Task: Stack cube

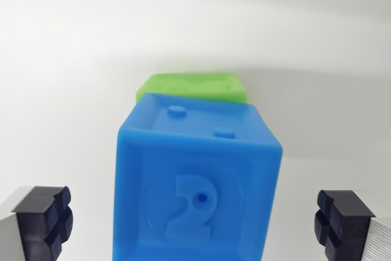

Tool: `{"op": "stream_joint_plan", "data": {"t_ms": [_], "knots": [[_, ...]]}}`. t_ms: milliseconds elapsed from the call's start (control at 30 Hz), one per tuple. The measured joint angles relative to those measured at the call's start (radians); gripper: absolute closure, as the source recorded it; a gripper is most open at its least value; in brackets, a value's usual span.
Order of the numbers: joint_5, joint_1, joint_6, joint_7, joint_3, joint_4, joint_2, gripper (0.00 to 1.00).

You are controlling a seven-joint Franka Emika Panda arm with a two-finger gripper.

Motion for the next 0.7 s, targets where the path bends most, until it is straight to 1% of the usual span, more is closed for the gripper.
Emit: {"op": "stream_joint_plan", "data": {"t_ms": [433,700], "knots": [[0.0,0.0,-0.091,0.0,0.0,-0.001,-0.093,0.0],[0.0,0.0,-0.156,0.0,0.0,0.008,-0.149,0.0]]}}
